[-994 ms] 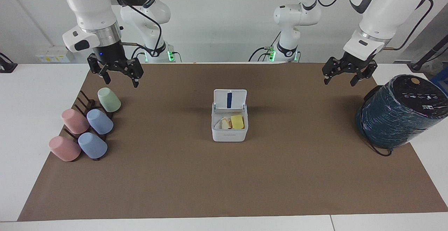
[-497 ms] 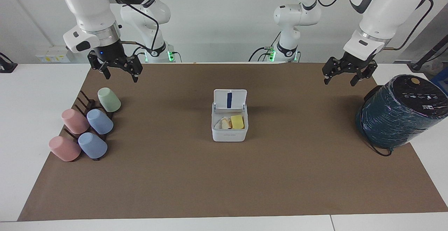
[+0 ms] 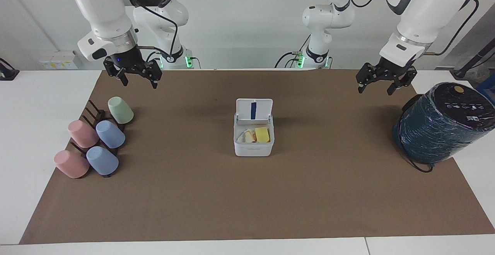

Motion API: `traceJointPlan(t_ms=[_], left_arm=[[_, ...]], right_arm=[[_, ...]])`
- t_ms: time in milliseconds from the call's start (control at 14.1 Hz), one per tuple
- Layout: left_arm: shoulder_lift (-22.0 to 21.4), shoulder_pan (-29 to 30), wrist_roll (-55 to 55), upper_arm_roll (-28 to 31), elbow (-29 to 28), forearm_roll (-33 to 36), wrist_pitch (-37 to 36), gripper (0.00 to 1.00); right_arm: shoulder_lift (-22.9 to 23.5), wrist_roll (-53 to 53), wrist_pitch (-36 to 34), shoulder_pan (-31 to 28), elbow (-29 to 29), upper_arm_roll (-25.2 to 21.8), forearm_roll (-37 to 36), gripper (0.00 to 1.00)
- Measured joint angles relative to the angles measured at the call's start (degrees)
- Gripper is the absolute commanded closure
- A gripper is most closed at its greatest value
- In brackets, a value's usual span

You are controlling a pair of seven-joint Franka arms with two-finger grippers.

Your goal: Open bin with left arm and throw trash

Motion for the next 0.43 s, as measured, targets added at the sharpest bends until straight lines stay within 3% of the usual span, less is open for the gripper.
traceJointPlan(t_ms=[426], left_arm=[[0.0,0.0,0.0,0.0,0.0,0.0,0.0,0.0]], right_arm=[[-0.11,-1.63,2.66,0.0,-0.48,-0.02,-0.1,0.0]])
